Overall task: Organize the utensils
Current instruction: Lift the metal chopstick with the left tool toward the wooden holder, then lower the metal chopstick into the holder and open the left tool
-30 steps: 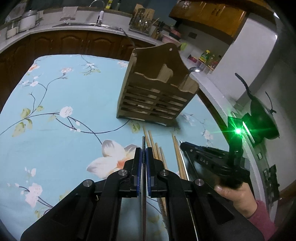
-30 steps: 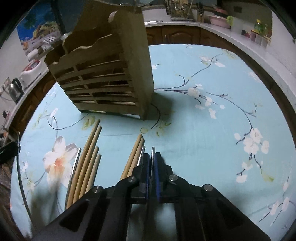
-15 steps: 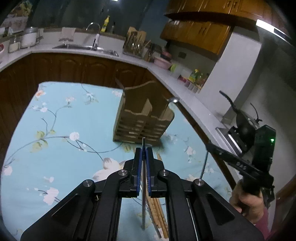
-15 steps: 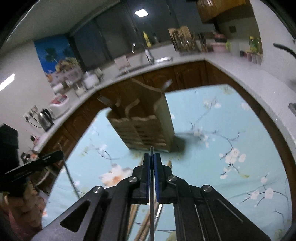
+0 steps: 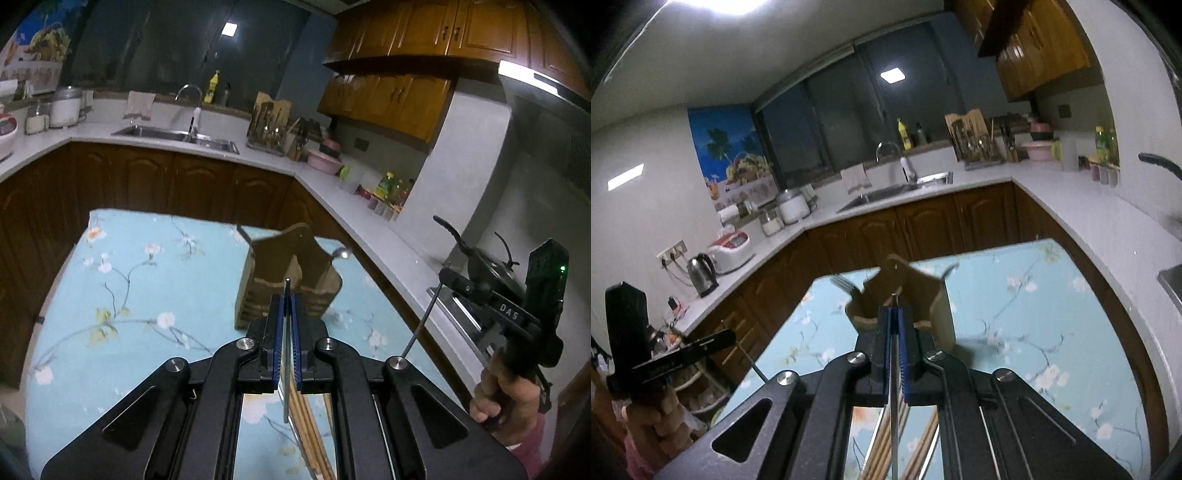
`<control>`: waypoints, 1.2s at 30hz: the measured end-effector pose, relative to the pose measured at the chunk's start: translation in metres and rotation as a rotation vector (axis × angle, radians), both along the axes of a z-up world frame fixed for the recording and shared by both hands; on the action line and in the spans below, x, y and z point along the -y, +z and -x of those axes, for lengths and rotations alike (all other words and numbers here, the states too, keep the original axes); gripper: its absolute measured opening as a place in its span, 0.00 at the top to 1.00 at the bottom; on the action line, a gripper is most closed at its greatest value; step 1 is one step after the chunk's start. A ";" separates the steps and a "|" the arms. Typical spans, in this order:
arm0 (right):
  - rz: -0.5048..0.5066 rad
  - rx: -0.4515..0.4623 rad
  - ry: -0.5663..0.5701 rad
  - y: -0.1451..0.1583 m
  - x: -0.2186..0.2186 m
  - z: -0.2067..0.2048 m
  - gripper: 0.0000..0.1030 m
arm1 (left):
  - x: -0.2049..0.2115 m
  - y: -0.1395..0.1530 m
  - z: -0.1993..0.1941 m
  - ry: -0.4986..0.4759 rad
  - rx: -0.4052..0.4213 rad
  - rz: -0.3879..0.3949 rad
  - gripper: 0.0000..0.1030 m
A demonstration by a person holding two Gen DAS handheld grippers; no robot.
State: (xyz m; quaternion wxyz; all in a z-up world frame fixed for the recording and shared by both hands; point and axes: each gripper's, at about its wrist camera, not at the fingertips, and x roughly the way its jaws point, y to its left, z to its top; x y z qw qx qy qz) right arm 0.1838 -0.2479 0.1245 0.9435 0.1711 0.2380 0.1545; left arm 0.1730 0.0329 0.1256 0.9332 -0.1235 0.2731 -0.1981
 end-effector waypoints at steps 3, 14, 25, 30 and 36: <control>-0.022 0.015 -0.010 0.003 0.002 -0.010 0.96 | 0.000 0.007 -0.008 0.011 0.022 0.002 0.97; -0.097 0.092 -0.084 0.020 0.012 -0.045 0.96 | 0.000 0.046 -0.041 0.045 0.128 0.032 0.97; -0.114 0.194 -0.215 0.033 0.028 -0.107 0.96 | 0.011 0.066 -0.119 0.124 0.211 0.063 0.97; -0.105 0.193 -0.241 0.004 0.022 -0.124 0.96 | 0.020 0.031 -0.143 0.145 0.164 0.062 0.97; -0.099 0.168 -0.262 -0.037 0.013 -0.128 0.96 | 0.025 -0.011 -0.151 0.154 0.121 0.074 0.97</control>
